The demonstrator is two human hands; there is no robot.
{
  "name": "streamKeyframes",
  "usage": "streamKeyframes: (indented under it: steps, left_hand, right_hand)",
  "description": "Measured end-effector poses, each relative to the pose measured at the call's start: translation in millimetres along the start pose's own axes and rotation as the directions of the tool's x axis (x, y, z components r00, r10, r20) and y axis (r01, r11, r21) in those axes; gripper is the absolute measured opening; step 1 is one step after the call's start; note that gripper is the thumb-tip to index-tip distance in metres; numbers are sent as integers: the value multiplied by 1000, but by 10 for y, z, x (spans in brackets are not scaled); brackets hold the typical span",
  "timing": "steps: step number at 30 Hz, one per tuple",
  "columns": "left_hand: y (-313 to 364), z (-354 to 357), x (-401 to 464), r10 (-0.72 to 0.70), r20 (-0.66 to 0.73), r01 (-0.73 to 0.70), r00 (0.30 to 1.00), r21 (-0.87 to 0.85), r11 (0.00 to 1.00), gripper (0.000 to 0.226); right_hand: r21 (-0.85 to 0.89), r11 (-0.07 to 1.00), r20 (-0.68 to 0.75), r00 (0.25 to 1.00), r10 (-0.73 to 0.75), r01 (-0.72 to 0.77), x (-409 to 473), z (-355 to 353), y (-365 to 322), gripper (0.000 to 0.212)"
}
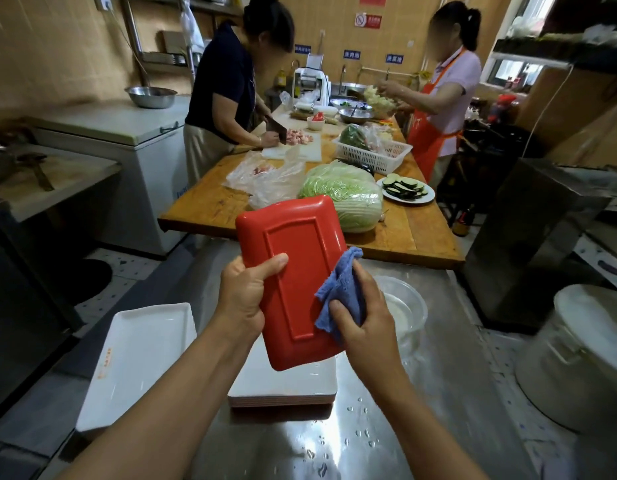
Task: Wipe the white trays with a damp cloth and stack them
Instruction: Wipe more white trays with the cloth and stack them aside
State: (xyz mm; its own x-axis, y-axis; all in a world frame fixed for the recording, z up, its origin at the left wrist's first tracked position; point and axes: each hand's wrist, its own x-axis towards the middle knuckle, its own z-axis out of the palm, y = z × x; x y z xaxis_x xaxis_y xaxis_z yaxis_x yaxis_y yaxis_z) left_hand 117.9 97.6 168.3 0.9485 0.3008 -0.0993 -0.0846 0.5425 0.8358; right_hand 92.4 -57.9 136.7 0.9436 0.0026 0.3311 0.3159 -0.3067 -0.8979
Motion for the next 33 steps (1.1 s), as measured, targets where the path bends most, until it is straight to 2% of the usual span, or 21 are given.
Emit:
streamKeyframes:
  steps: [3,6,9,11,12,13,14,15,17,20,23,27,29,33]
  left_hand:
    - [-79,15,-13,-36,32,35,999,29,999,26]
    - [-67,-22,-1,-81,118,64,990,143,988,36]
    - [72,-76,77,12,161,-56,987,270,961,64]
    - [224,-109,161,108,187,-190,976,504,843,88]
    - [300,-112,200,140,240,-264,961,628,732,88]
    - [373,-105,235,135,314,-328,940,714,619,78]
    - [438,-92,261,86,381,-363,921,753,549,65]
    - [483,-71,274,12,430,-368,903,758,538,55]
    - [515,-44,276,-133,498,-327,857,724,608,43]
    - [491,-52,226,-203,520,-219,830,638,738,44]
    - [372,-44,143,-157,463,-151,873,562,813,44]
    - [184,32,14,-106,397,-139,912,541,829,37]
    - [166,19,-7,-104,345,-97,933,518,850,39]
    - [274,-133,8,-119,244,-4,962,453,892,35]
  right_hand:
    - [198,976,-18,995,96,-91,77,-75,-33,55]
    - [227,971,-27,996,83,-75,130,-174,-50,53]
    - [169,985,21,1000,11,-15,166,-313,-65,52]
    - [182,983,94,996,7,-24,210,-412,-66,52]
    - [189,981,141,990,17,-44,233,-461,-63,53]
    - [183,982,184,983,19,-53,258,-511,-61,54]
    - [164,985,221,975,9,-47,284,-564,-59,54]
    - [149,988,255,967,-4,-35,314,-617,-57,53]
    - [131,991,316,949,-14,-28,367,-708,-63,54]
    - [23,999,343,939,-37,31,433,-769,-87,57]
    - [-229,946,300,941,-154,228,495,-657,-184,56]
    - [-488,749,348,887,-303,447,570,-364,-310,58]
    - [-541,666,370,857,-359,513,606,-289,-312,51]
    - [-558,635,360,845,-395,535,596,-370,-152,45]
